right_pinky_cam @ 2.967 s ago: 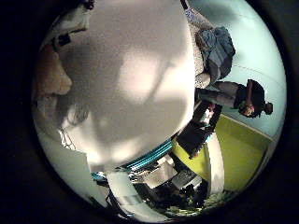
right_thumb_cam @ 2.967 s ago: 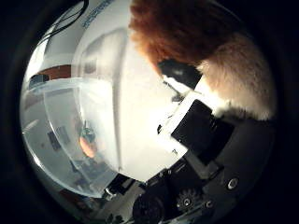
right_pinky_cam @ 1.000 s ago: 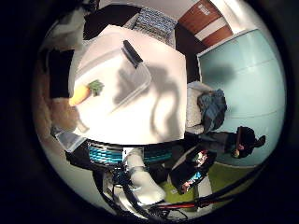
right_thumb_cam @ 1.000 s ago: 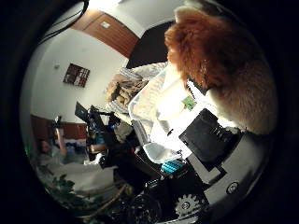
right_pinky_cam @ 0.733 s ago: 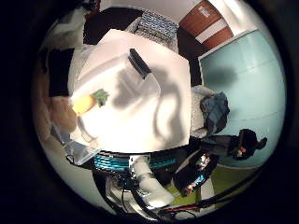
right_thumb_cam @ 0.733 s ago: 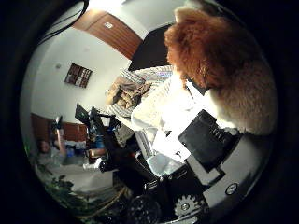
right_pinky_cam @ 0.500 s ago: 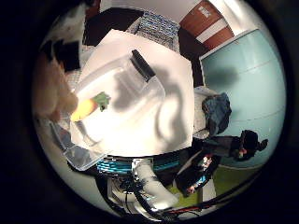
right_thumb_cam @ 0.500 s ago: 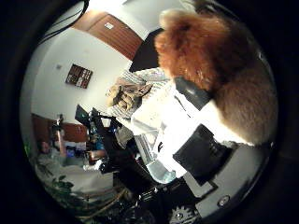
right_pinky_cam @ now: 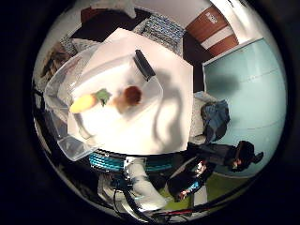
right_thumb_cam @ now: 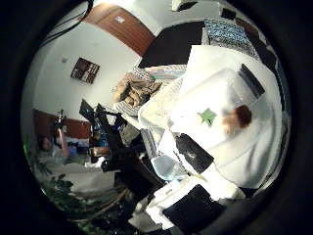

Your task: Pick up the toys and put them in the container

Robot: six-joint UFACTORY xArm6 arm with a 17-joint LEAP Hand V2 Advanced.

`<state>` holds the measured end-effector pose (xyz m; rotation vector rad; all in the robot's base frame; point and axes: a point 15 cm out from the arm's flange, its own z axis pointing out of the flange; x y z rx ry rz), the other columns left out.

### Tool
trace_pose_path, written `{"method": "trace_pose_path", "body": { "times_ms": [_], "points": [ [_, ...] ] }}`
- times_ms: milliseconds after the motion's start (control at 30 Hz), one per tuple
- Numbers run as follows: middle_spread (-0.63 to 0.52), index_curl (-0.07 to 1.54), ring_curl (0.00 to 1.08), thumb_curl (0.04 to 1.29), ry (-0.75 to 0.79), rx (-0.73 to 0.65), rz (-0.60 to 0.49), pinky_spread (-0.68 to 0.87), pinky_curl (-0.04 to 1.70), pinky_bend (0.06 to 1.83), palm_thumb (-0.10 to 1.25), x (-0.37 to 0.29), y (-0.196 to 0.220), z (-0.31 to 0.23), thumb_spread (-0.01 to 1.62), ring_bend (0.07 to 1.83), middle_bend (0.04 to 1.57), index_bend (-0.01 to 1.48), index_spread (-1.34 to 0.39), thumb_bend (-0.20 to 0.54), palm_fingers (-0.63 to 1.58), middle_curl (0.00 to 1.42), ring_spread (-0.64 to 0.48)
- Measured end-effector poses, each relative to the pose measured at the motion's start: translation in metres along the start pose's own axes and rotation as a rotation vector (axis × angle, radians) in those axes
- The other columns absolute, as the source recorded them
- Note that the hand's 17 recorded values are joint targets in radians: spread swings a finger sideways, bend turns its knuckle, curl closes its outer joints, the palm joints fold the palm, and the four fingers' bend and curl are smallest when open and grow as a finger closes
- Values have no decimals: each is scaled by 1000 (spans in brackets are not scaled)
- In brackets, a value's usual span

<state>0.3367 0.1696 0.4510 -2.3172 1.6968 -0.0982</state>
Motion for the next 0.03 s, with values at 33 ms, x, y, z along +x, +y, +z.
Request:
{"method": "trace_pose_path", "body": {
  "times_ms": [33],
  "points": [
    [-24,346,274,407,6,-19,2,480,469,535,642,4,6,0,1168,526,271,191,-494,-23,133,362,180]
  ]
}}
